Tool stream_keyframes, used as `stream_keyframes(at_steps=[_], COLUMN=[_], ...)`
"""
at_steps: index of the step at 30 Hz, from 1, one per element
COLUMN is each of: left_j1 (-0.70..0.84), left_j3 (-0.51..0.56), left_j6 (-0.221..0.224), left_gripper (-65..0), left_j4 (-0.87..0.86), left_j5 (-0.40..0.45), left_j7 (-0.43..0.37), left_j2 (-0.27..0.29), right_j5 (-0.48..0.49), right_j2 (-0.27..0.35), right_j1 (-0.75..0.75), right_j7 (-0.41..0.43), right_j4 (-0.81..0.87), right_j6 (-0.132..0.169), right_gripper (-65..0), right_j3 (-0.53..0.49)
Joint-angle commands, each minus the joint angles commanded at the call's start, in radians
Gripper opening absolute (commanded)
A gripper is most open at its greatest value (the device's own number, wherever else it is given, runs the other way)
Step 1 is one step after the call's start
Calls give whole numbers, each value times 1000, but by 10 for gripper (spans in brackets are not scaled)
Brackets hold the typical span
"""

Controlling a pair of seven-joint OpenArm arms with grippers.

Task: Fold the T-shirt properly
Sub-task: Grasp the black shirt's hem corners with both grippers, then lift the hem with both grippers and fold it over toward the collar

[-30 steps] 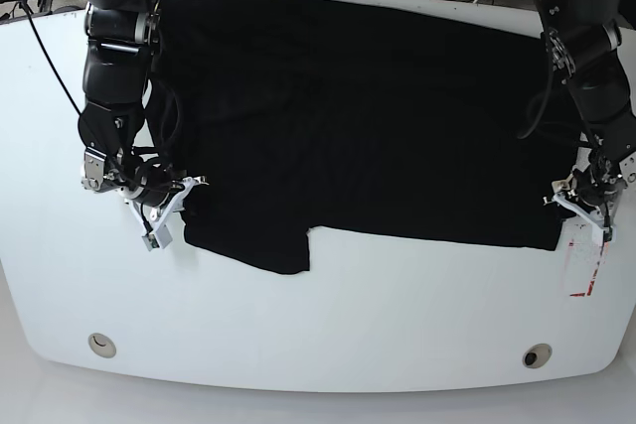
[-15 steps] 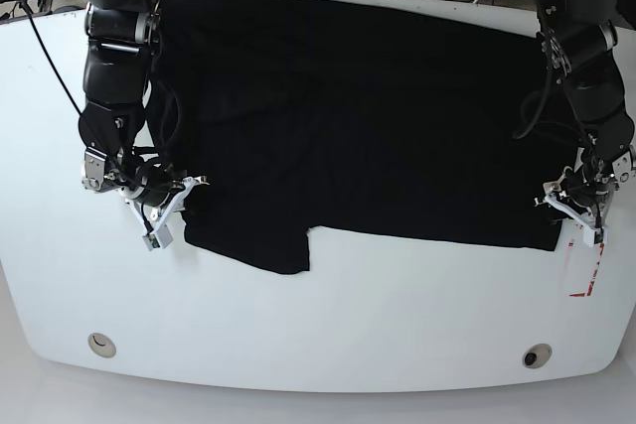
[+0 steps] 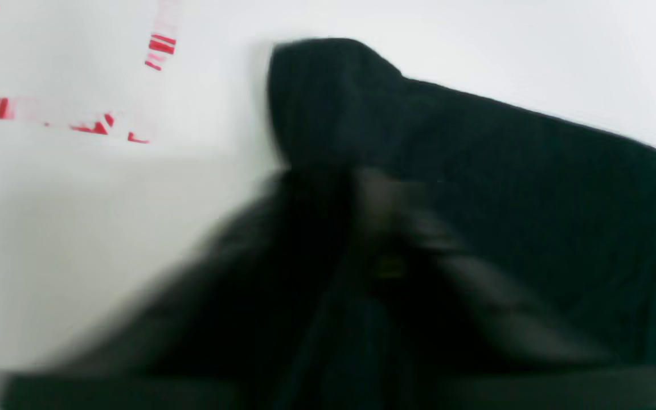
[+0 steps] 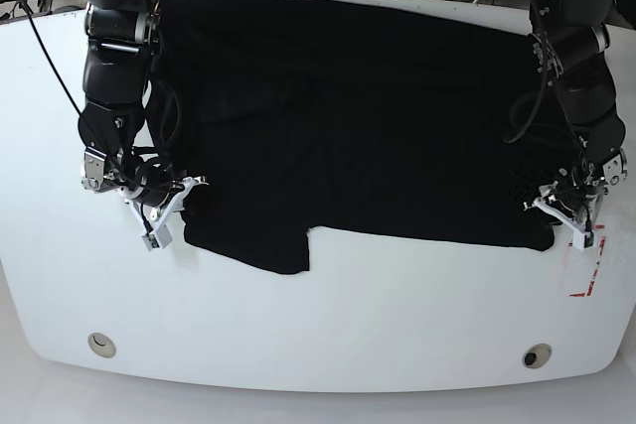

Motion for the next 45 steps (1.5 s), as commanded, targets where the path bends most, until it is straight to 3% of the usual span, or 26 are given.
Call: stream_keyframes(at_steps=[2,5,10,17,24,33,39,45], left_j1=[3,0,6,64,164,313,407,493], left_j3=[17,3,-2,-5,-80,-176,-183,-186], left_j6=[21,20,-29,-112,-197,-197,-197,-197], left_gripper=[-644,-650,-650,-650,-650,-650,-650,-650], left_j4=[8,9,110,307,503,655,760,898], left_j5=[-6,-8,-6,-8,-8,-8,-8,-8], left_j7=[-2,-2,26,117,206,226,233,318], left_j2=[0,-5,-6,-5,-2,-6,-5,0], right_j5=[-5,3,5,5,5,6,6,5], right_j2=[0,0,0,2,3,-17,-44,-72], right_j1=[3,8,14,-14,-101,-267,-411,-529], right_j7=[0,0,-12,-130,-229,-391,-396,-396], right_j4=[0,2,74,250,474,781,945,1045], right_j6=[0,0,0,0,0,0,0,0], right_gripper=[-650,-650,-650,-650,-650,-650,-650,-650], right_j3=[-3,-5,-5,0,2,110,135,153])
